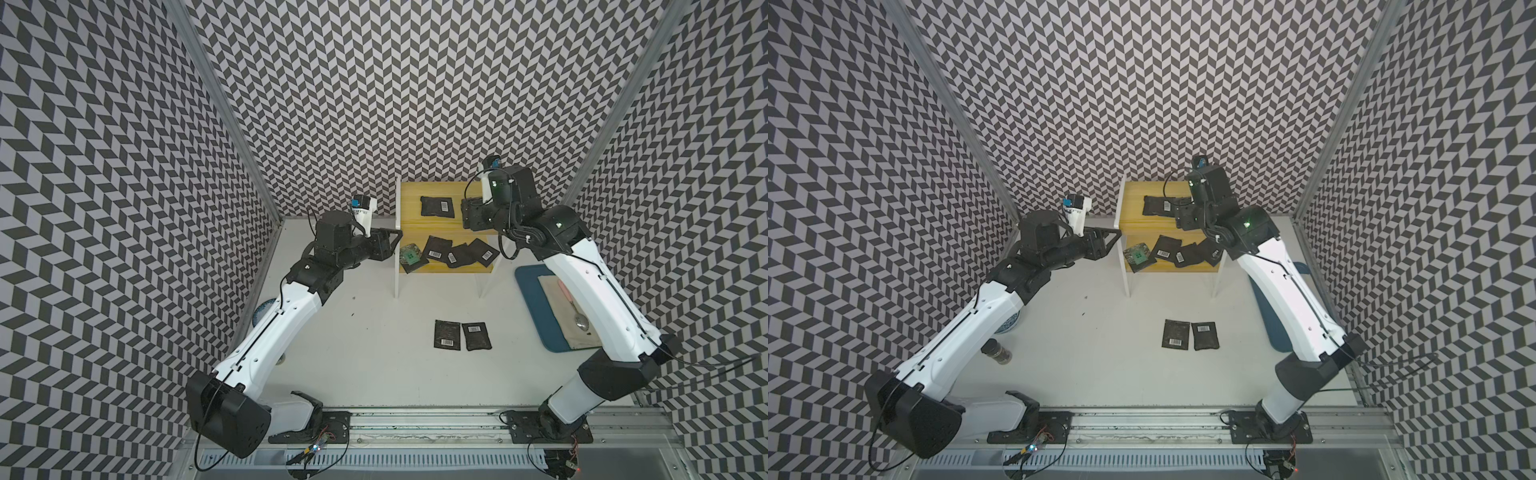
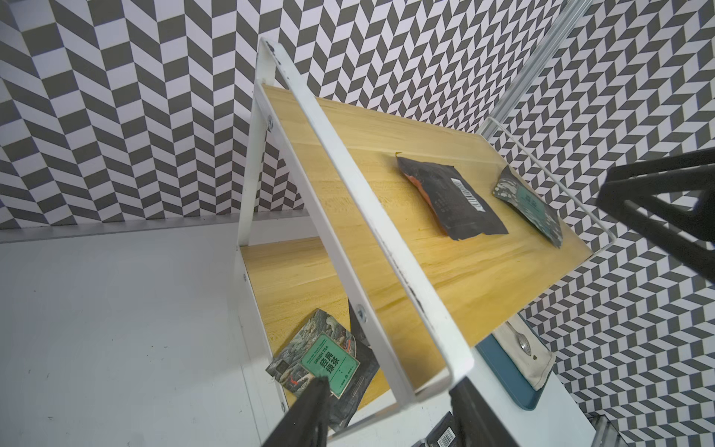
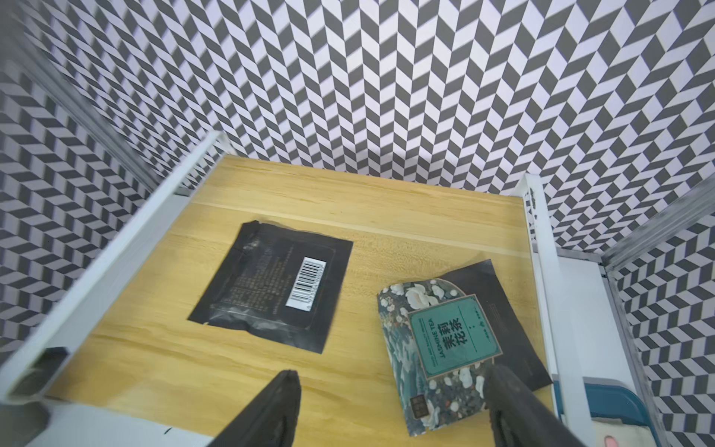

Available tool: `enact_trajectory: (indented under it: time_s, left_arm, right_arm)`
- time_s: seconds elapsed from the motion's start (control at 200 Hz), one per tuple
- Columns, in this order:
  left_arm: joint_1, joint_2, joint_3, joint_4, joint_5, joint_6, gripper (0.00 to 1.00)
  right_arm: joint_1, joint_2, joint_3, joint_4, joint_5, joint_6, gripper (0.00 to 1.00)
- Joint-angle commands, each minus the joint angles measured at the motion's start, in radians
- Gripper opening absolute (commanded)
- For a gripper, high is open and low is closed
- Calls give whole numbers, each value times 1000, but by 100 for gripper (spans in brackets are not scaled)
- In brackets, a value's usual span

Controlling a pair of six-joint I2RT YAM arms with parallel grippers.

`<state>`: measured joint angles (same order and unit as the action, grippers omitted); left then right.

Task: Remove the tea bags from the shelf
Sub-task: Pick up the tea bag from the shelf.

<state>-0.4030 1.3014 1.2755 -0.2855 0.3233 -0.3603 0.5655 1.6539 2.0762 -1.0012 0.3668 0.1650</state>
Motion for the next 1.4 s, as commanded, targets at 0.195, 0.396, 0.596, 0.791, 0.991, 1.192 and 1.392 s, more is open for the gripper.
enact_trajectory:
  time_s: [0.195,0.396,0.596,0.791,0.991,1.192,1.392]
  left_arm:
    - [17,-20,-15,3,-25,-2,53]
    - [18,-21,-16,2,-26,0,53]
    - [19,-23,-16,3,-26,1,53]
    - [18,-21,-20,6,-29,0,52]
    - [20,-19,-22,4,-33,1,52]
    - [22,-14,-20,2,-35,1,52]
    - [24,-14,-17,2,-34,2,52]
  right_arm:
    - [-46,64,22,-3,-4,2,81]
    - [-59,80,8,-14,-18,8,82]
    - [-67,86,-18,-48,-117,40,82]
    - [-62,37,-96,-56,-198,47,81]
    - [-42,-39,-194,-57,-209,38,80]
    - [-25,-65,-253,-47,-200,24,79]
    - [-2,-71,-297,-47,-169,-3,79]
